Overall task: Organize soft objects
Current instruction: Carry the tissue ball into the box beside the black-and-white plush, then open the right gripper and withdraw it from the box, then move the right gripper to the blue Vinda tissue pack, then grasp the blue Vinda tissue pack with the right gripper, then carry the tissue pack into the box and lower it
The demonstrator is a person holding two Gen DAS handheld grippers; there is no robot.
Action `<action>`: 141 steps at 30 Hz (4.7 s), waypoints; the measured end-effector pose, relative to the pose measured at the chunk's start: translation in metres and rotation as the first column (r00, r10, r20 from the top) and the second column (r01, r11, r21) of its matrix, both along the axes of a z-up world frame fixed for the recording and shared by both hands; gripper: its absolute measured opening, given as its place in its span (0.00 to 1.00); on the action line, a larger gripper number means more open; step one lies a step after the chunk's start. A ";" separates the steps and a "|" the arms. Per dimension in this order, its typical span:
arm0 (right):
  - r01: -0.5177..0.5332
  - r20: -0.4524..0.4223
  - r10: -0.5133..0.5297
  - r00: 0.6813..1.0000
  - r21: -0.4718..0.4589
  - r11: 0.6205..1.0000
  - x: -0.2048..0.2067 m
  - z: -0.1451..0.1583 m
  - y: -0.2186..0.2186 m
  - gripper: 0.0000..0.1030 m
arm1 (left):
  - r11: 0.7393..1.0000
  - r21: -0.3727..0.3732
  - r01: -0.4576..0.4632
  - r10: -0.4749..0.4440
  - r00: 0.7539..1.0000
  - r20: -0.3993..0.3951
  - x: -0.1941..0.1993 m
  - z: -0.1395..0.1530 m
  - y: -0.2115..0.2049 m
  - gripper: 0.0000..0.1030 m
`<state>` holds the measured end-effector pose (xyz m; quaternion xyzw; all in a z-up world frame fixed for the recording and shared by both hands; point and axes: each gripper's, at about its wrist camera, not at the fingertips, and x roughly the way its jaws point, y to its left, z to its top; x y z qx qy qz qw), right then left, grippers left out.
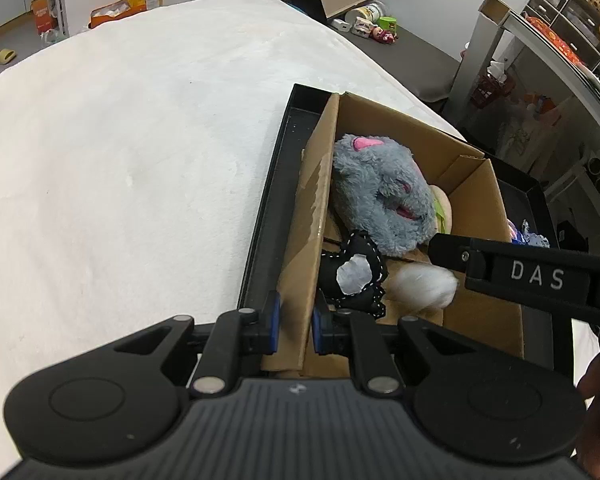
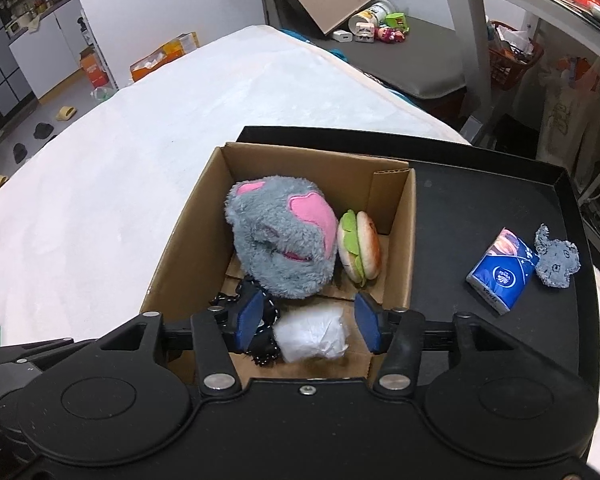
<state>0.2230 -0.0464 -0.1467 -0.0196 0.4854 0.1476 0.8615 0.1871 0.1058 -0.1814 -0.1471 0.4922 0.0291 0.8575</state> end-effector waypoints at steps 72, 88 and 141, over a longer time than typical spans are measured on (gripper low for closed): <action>0.242 -0.023 -0.242 0.970 0.163 0.956 0.052 -0.055 -0.168 1.00 | 0.987 0.162 0.015 -0.008 0.999 -0.047 0.032 -0.002 -0.062 0.93; 0.255 -0.042 -0.252 0.967 0.077 0.964 0.079 -0.076 -0.148 1.00 | 0.983 0.185 0.013 0.001 0.997 -0.077 0.044 -0.010 -0.066 0.93; 0.154 0.067 -0.157 0.985 0.049 0.987 0.006 0.026 -0.108 0.49 | 0.997 0.075 -0.010 0.010 1.000 0.004 0.013 0.010 -0.037 0.81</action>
